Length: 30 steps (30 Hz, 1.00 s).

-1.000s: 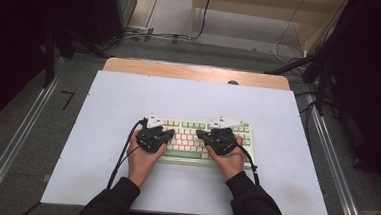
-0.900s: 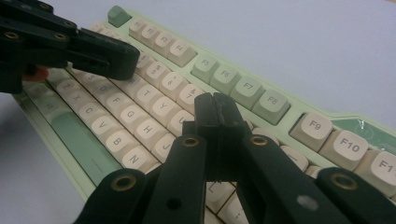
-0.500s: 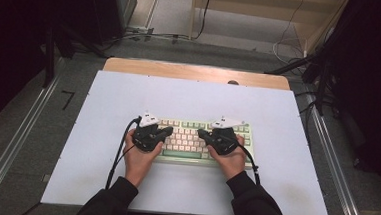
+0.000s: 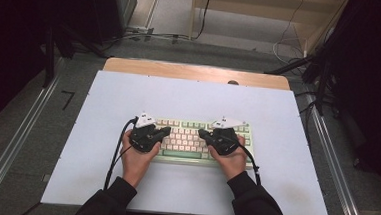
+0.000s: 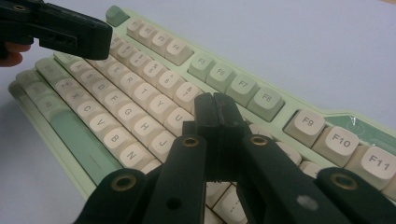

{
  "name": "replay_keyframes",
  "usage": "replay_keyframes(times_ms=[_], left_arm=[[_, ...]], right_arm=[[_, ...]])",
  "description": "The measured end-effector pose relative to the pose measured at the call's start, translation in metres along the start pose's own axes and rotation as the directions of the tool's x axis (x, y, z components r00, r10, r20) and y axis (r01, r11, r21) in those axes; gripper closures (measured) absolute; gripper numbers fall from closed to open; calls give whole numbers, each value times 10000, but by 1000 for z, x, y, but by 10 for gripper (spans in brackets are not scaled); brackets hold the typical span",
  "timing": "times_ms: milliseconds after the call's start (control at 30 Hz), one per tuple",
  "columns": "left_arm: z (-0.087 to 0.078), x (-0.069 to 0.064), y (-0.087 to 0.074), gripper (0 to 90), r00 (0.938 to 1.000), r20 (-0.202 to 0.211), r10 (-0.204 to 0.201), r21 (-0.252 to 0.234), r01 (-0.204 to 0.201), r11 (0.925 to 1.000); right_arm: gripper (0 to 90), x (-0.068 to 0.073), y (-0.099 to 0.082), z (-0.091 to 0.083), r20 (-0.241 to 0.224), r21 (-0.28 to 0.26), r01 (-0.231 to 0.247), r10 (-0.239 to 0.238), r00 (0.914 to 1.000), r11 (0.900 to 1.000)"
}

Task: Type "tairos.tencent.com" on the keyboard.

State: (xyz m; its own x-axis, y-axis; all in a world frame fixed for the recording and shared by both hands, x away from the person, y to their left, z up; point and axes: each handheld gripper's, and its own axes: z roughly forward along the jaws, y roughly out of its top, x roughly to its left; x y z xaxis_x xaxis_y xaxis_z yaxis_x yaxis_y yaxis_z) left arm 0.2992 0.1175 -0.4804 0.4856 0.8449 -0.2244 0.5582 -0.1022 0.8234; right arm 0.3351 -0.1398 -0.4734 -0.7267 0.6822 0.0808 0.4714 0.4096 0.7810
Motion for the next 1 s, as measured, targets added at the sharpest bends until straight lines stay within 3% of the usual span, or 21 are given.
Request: replay_keyframes(times_ms=[1000], left_arm=[[-8,2,-2,900,9999,39,-97,-74,98,9999]], right_arm=[[883,-2,-2,-3,-31,-3,-29,29,10000,10000]])
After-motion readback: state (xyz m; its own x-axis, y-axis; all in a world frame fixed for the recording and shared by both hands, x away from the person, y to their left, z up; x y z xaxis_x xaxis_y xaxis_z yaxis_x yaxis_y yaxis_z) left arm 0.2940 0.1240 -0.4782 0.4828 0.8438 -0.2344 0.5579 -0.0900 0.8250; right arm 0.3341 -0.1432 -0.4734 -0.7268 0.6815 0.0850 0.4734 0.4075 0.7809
